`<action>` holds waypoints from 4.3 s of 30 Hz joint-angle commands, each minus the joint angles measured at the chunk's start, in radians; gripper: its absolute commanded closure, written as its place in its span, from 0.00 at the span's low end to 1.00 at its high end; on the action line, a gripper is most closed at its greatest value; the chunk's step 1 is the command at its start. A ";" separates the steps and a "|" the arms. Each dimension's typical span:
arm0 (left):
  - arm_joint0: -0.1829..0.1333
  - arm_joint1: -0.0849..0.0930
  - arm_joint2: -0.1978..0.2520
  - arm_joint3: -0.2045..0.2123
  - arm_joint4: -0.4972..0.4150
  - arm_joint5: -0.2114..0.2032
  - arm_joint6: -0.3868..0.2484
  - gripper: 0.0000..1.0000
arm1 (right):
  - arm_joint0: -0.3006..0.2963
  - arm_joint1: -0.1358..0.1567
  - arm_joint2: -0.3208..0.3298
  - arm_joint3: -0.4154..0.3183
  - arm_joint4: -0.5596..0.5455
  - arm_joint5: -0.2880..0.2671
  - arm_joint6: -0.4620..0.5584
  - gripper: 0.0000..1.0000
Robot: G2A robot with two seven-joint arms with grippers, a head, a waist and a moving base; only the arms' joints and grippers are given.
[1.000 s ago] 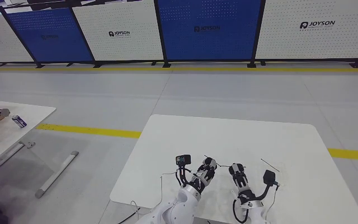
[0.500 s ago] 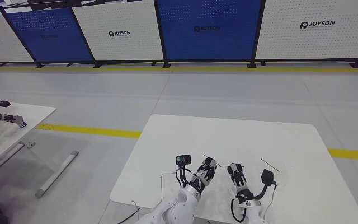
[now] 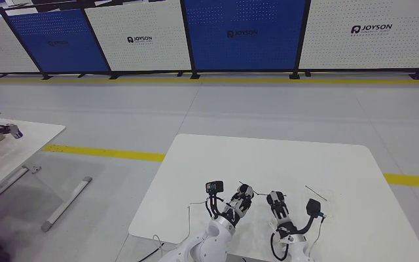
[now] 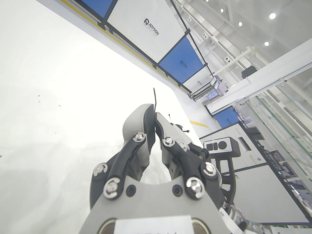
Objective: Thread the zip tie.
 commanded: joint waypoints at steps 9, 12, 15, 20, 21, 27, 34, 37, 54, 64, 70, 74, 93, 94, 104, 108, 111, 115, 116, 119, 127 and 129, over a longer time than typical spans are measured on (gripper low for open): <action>0.000 0.000 0.000 0.000 0.000 0.000 0.000 1.00 | 0.000 -0.005 0.003 -0.001 -0.006 0.000 -0.003 1.00; 0.000 0.000 0.000 0.000 0.000 0.000 0.000 1.00 | -0.008 -0.005 0.008 -0.004 -0.006 -0.006 -0.001 1.00; 0.000 0.000 0.000 0.000 0.000 0.000 0.000 1.00 | -0.011 -0.006 0.011 -0.006 -0.006 -0.009 0.002 1.00; 0.000 0.000 0.000 0.000 0.000 0.000 0.000 1.00 | -0.013 -0.007 0.014 -0.006 -0.007 -0.010 0.005 1.00; 0.000 0.000 0.000 0.000 0.000 0.000 0.000 1.00 | -0.012 -0.008 0.015 -0.007 -0.007 -0.009 0.005 1.00; 0.000 0.000 0.000 0.000 0.000 0.000 0.000 1.00 | -0.002 -0.012 0.012 -0.002 -0.003 0.008 0.008 1.00; 0.000 0.000 0.000 0.000 0.000 0.000 0.000 1.00 | 0.005 -0.018 0.002 0.004 -0.008 0.022 0.006 1.00; 0.000 0.000 0.000 0.000 0.000 0.000 0.000 1.00 | 0.003 -0.018 0.004 0.002 -0.009 0.022 0.008 1.00; 0.000 0.000 0.000 0.000 0.000 0.000 0.000 1.00 | -0.023 -0.019 0.025 -0.020 0.003 0.005 0.009 1.00; 0.000 0.000 0.000 0.000 0.000 0.000 0.000 1.00 | -0.046 -0.018 0.038 -0.045 -0.006 0.002 0.015 1.00; 0.000 0.000 0.000 0.000 0.000 0.000 0.000 1.00 | -0.042 -0.021 0.033 -0.043 -0.006 0.014 0.017 1.00; 0.000 0.000 0.000 0.000 0.000 0.000 0.000 1.00 | -0.043 -0.022 0.033 -0.043 -0.005 0.017 0.015 1.00; 0.000 0.000 0.000 0.000 0.000 0.000 0.000 1.00 | -0.041 -0.029 0.034 -0.036 -0.009 0.016 0.003 1.00; 0.000 0.000 0.000 0.000 0.000 0.000 0.000 1.00 | -0.042 -0.029 0.034 -0.037 -0.009 0.015 0.002 1.00; 0.000 0.000 0.000 0.000 0.000 0.000 0.000 1.00 | -0.042 -0.032 0.039 -0.035 -0.005 0.015 0.009 1.00; 0.000 0.000 0.000 0.000 0.000 0.000 0.000 1.00 | -0.041 -0.033 0.038 -0.035 -0.008 0.017 0.010 1.00; 0.000 0.000 0.000 0.000 0.000 0.000 0.000 1.00 | -0.038 -0.034 0.037 -0.033 -0.009 0.023 0.012 1.00; 0.000 0.000 0.000 0.000 0.000 0.000 0.000 1.00 | -0.033 -0.036 0.034 -0.028 -0.011 0.032 0.013 1.00; 0.000 0.000 0.000 0.000 0.000 0.000 0.000 1.00 | -0.032 -0.036 0.035 -0.028 -0.010 0.032 0.012 1.00; 0.000 0.000 0.000 0.000 0.000 0.000 0.000 1.00 | -0.035 -0.037 0.038 -0.030 -0.010 0.030 0.013 1.00; 0.000 0.000 0.000 0.000 0.000 0.000 0.000 1.00 | -0.037 -0.038 0.038 -0.027 -0.016 0.025 0.015 1.00; 0.000 0.000 0.000 0.000 0.000 0.000 0.000 1.00 | -0.042 -0.038 0.043 -0.031 -0.014 0.017 0.012 1.00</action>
